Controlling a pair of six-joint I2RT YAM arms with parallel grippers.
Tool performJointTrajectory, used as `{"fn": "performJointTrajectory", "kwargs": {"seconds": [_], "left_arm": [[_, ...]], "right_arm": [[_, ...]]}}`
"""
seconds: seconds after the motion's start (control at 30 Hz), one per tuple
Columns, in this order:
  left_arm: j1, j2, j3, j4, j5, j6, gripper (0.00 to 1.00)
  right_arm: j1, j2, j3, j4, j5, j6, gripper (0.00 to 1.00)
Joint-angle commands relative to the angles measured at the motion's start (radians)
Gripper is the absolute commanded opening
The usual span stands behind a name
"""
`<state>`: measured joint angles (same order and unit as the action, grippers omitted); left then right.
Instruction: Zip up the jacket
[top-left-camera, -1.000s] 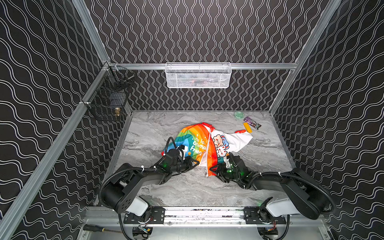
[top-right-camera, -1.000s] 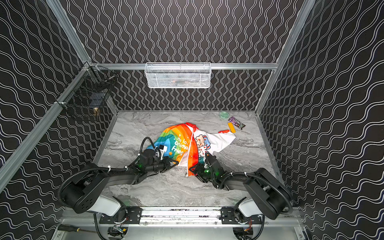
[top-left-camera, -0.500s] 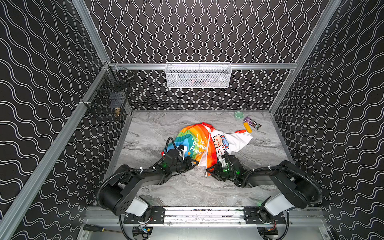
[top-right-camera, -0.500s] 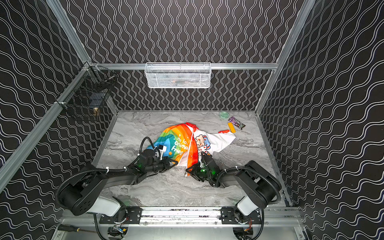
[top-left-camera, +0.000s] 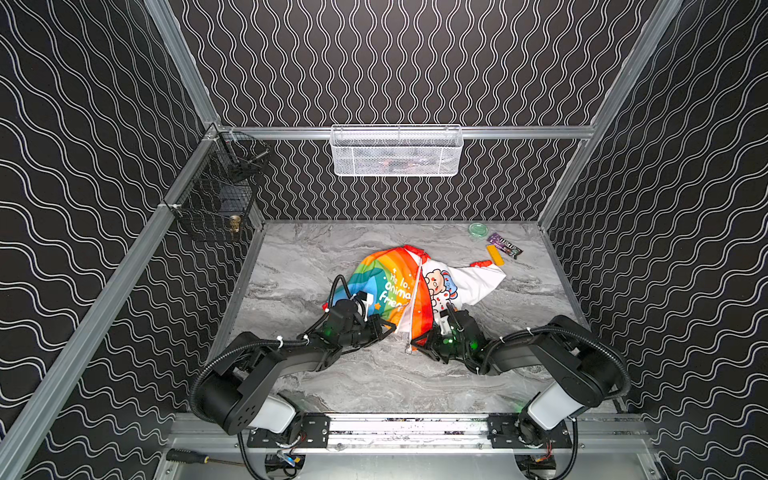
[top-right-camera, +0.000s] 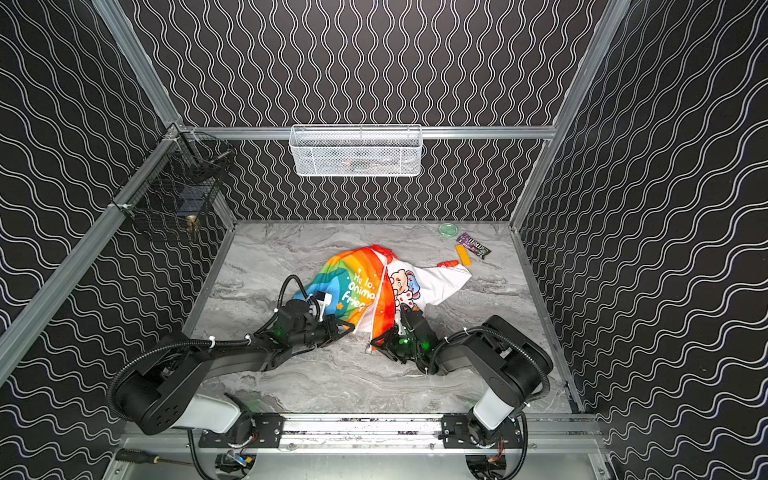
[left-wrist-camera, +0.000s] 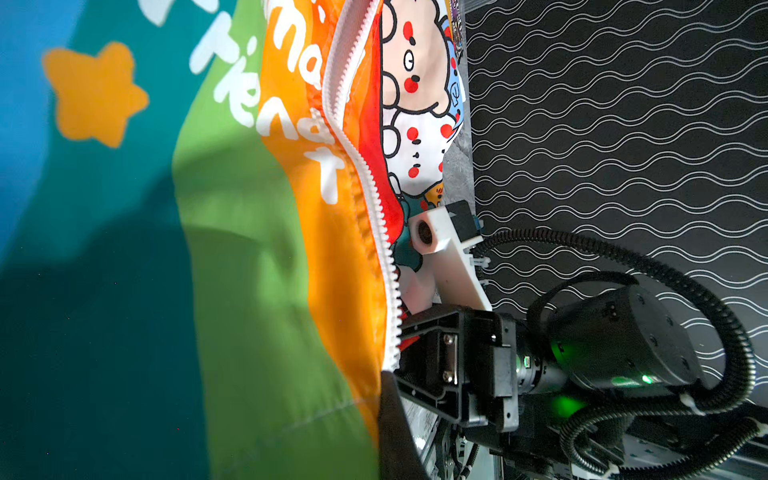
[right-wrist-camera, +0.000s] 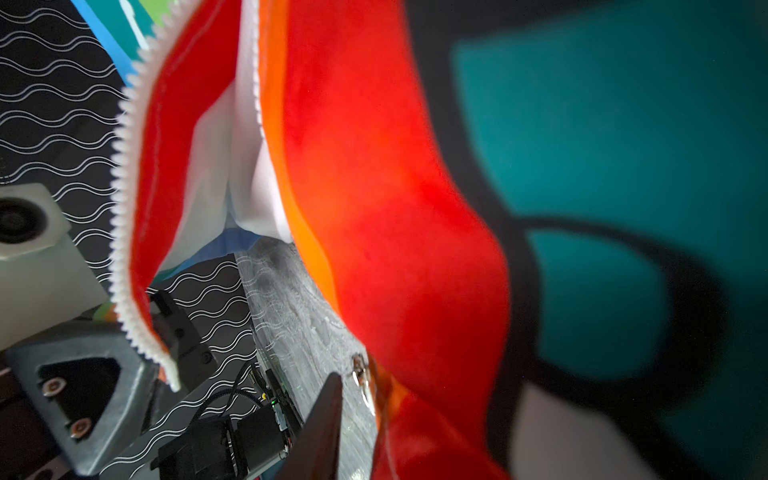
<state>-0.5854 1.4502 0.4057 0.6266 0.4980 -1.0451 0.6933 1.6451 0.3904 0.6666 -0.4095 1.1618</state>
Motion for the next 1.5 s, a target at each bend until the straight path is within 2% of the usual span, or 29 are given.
{"fn": "performJointTrajectory", "kwargs": {"seconds": [0.0, 0.37, 0.83, 1.07, 1.27, 1.47], "left_arm": [[0.001, -0.005, -0.001, 0.016, -0.005, 0.007, 0.00], [0.001, -0.001, -0.005, 0.018, -0.007, 0.005, 0.00], [0.001, -0.001, -0.010, 0.018, -0.012, 0.002, 0.00], [0.002, -0.002, -0.012, 0.012, -0.018, 0.004, 0.00], [0.001, 0.008, -0.004, -0.041, -0.038, 0.037, 0.00], [-0.024, 0.046, -0.015, -0.038, -0.052, 0.042, 0.00]], "right_arm": [[0.003, 0.015, -0.003, -0.085, 0.019, -0.002, 0.28], [0.009, 0.038, 0.004, -0.071, 0.005, -0.003, 0.32], [0.015, 0.047, 0.006, -0.097, 0.027, 0.000, 0.14], [0.013, -0.012, -0.001, -0.165, 0.057, -0.013, 0.05], [0.011, -0.087, 0.007, -0.270, 0.106, -0.052, 0.04], [0.011, -0.071, 0.028, -0.285, 0.106, -0.067, 0.07]]}}
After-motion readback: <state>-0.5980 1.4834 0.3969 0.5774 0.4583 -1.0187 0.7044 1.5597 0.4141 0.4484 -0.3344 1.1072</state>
